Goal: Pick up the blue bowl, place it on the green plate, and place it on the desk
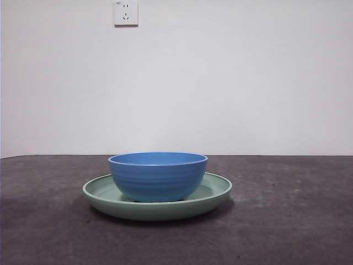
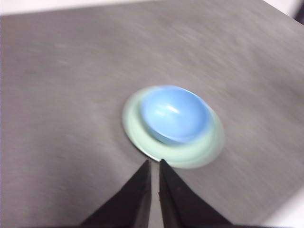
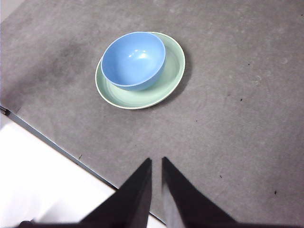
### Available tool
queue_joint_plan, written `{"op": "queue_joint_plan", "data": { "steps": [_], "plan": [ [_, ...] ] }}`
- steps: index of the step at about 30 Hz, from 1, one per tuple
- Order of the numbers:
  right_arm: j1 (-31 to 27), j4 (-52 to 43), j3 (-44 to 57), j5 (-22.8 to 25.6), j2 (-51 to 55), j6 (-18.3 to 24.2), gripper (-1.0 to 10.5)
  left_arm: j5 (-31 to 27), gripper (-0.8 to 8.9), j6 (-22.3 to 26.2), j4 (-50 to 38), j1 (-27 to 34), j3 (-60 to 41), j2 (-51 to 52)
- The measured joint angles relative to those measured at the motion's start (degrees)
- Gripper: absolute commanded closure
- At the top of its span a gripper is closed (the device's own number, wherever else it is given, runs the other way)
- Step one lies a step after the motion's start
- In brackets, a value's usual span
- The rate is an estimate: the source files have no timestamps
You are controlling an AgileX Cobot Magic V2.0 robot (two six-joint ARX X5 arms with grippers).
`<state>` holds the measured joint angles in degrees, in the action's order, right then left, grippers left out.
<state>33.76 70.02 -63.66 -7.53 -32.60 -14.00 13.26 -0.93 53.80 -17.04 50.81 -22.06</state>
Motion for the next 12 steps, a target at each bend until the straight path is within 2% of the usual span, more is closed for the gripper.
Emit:
{"op": "queue_joint_plan", "data": {
  "steps": [4, 7, 12],
  "plan": [
    [0.0, 0.0, 0.0, 0.0, 0.0, 0.0, 9.2, 0.0, 7.87, 0.0, -11.2, 8.7, -10.1, 6.8],
    [0.0, 0.0, 0.0, 0.0, 0.0, 0.0, 9.2, 0.0, 7.87, 0.0, -24.2, 14.0, -19.7, 10.4],
    [0.0, 0.0, 0.0, 0.0, 0.0, 0.0, 9.2, 0.0, 7.87, 0.0, -40.6, 18.2, -33.4, 13.7]
  ]
}}
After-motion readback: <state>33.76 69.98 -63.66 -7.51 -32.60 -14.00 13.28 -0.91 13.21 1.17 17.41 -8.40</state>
